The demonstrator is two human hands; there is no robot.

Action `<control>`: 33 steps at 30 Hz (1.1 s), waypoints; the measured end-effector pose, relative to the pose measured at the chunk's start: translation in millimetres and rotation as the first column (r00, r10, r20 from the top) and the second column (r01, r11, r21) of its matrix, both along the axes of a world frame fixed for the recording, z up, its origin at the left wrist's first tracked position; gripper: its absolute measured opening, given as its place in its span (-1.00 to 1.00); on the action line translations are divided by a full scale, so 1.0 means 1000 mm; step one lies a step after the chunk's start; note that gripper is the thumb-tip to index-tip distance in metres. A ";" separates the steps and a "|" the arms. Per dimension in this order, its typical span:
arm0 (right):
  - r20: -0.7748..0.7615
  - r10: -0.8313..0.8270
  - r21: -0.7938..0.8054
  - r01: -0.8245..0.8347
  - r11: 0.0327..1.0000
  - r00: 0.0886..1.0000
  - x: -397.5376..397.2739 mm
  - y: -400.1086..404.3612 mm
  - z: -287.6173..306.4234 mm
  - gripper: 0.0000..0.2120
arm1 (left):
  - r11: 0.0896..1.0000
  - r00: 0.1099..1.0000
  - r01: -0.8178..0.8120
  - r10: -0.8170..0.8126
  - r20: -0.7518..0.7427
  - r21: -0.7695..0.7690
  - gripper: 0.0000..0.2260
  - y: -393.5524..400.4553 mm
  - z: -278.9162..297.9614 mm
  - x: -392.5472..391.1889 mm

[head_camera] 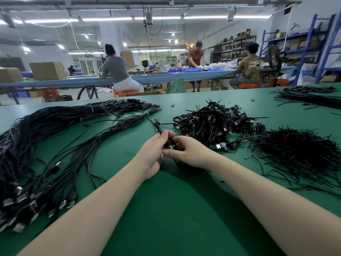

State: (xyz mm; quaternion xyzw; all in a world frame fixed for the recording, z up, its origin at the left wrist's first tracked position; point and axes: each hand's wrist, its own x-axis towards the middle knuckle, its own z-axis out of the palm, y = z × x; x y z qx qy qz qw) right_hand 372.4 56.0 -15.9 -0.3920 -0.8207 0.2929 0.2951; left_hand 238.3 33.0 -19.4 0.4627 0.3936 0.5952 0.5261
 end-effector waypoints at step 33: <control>0.611 -0.656 0.790 -0.382 0.478 0.443 0.071 0.016 0.080 -0.54 | 0.848 -0.052 -0.073 0.522 -0.852 0.524 -0.86 0.003 -0.020 0.012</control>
